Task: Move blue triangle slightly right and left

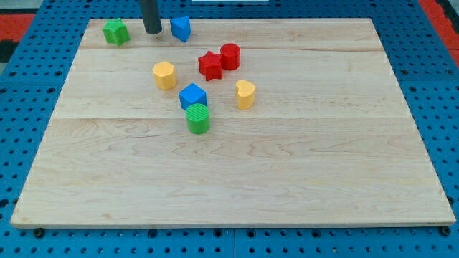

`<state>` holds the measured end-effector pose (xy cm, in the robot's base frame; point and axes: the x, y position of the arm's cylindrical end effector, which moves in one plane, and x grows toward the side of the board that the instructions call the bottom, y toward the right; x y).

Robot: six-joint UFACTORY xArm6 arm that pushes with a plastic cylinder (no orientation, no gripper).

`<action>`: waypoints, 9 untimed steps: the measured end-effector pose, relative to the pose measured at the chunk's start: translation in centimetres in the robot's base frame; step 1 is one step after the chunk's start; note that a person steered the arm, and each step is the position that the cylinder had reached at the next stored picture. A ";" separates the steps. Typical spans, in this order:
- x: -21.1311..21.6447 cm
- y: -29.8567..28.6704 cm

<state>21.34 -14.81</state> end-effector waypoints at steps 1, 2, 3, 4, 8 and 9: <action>-1.1 1.0; 0.4 4.4; 1.7 4.6; 2.4 5.5; 6.1 13.3; 6.1 16.9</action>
<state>27.39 2.05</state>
